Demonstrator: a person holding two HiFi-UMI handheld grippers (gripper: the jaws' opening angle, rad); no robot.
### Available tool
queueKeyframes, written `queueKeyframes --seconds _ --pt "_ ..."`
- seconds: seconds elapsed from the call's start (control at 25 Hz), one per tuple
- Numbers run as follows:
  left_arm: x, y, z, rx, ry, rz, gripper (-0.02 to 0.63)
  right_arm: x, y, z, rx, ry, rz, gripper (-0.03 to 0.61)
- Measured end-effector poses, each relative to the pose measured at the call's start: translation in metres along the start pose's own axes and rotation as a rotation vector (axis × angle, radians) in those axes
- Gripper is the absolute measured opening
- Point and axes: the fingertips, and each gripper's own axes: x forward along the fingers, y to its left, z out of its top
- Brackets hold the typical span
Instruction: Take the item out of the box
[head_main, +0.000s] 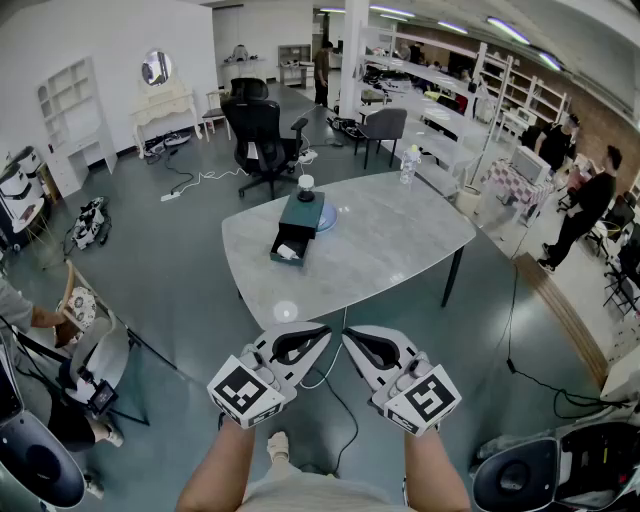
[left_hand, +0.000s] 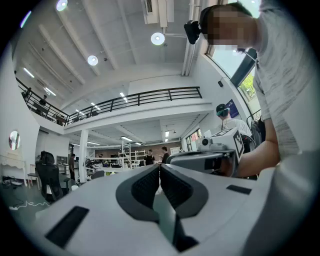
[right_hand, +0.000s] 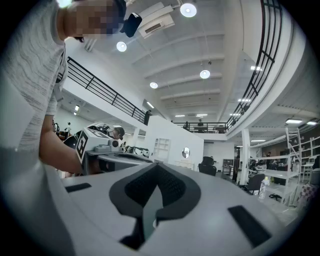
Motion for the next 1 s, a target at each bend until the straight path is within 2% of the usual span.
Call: queueKeyframes --seconds 0.6,0.8,1.0 --pt "-0.003 0.006 -0.007 -0.019 0.008 -0.017 0.020 0.011 0.006 -0.008 -0.012 0.025 0.033 0.018" --pt "-0.011 0.031 -0.011 -0.022 0.011 -0.018 0.020 0.036 0.004 -0.009 0.015 0.010 0.061 0.018" --pt "-0.026 0.078 -0.016 -0.016 0.020 -0.008 0.020 0.086 0.002 -0.012 -0.020 0.024 0.086 0.019"
